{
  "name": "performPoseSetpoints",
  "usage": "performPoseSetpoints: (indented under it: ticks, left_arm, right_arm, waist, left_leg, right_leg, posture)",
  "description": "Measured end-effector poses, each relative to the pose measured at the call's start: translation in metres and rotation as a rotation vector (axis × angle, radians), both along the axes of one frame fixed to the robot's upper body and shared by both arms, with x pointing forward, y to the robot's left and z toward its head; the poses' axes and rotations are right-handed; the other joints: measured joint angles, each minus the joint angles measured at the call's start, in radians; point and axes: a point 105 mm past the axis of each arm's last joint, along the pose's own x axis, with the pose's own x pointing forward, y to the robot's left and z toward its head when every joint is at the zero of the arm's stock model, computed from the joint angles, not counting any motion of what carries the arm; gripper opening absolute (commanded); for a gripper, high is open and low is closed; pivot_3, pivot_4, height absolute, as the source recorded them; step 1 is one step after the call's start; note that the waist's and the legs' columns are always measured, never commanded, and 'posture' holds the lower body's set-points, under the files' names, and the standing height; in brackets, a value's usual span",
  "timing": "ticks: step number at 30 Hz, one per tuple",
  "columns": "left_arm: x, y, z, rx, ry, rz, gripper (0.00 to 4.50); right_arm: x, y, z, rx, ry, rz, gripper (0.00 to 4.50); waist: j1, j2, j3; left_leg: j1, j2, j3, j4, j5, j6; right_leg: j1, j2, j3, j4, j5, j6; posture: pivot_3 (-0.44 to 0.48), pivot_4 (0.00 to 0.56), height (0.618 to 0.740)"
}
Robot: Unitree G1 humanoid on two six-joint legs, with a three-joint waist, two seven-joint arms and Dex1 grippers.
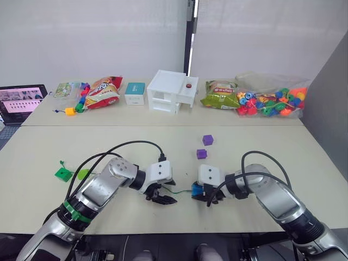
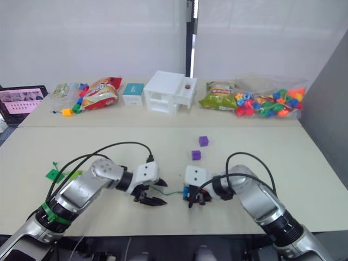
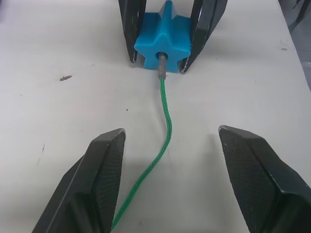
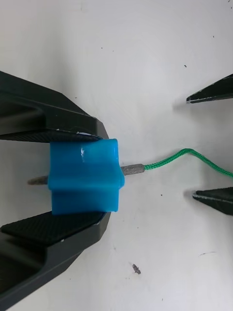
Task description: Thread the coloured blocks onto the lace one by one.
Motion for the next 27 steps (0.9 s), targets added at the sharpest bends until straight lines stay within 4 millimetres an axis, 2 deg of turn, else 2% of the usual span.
performPoseSetpoints:
  ticks: [6, 7, 9, 15, 16, 27]
  left_arm:
    - [0.002, -0.007, -0.007, -0.023, -0.017, 0.013, 3.24]
    - [0.002, -0.006, -0.007, -0.020, -0.034, 0.008, 2.68]
    - [0.004, -0.006, -0.008, -0.018, -0.059, 0.008, 2.15]
    - [0.011, -0.008, -0.009, -0.045, -0.098, 0.031, 0.17]
    - [0.011, -0.009, -0.009, -0.049, -0.098, 0.032, 0.04]
    - [0.001, -0.028, -0.010, -0.095, -0.067, -0.019, 0.04]
  right_arm:
    - [0.000, 0.000, 0.001, 0.003, -0.005, -0.003, 1.37]
    - [0.000, 0.000, 0.001, 0.003, -0.004, -0.004, 1.37]
    - [0.000, 0.000, 0.001, 0.003, -0.004, -0.005, 1.37]
    - [0.000, 0.000, 0.001, 0.000, -0.001, -0.010, 1.37]
    - [0.000, 0.000, 0.001, 0.000, -0.001, -0.011, 1.37]
    - [0.000, -0.001, 0.001, 0.001, 0.000, -0.016, 1.37]
  waist:
    - [0.001, 0.000, 0.000]
    - [0.000, 0.000, 0.000]
    - [0.001, 0.000, 0.000]
    - [0.003, 0.000, -0.001]
    - [0.003, 0.000, -0.001]
    - [0.005, 0.000, -0.001]
  left_leg:
    - [0.000, 0.000, 0.000, 0.000, 0.000, 0.000]
    - [0.000, 0.000, 0.000, 0.000, 0.000, 0.000]
    - [0.000, 0.000, 0.000, 0.000, 0.000, 0.000]
    - [0.000, 0.000, 0.000, 0.000, 0.000, 0.000]
    - [0.000, 0.000, 0.000, 0.000, 0.000, 0.000]
    - [0.000, 0.000, 0.000, 0.000, 0.000, 0.000]
  right_leg:
    - [0.000, 0.000, 0.000, 0.000, 0.000, 0.000]
    - [0.000, 0.000, 0.000, 0.000, 0.000, 0.000]
    - [0.000, 0.000, 0.000, 0.000, 0.000, 0.000]
    - [0.000, 0.000, 0.000, 0.000, 0.000, 0.000]
    - [0.000, 0.000, 0.000, 0.000, 0.000, 0.000]
    - [0.000, 0.000, 0.000, 0.000, 0.000, 0.000]
  posture:
    - [0.000, 0.150, 0.740]
    - [0.000, 0.150, 0.740]
    - [0.000, 0.150, 0.740]
    - [0.000, 0.150, 0.740]
    - [0.000, 0.150, 0.740]
    - [0.000, 0.150, 0.740]
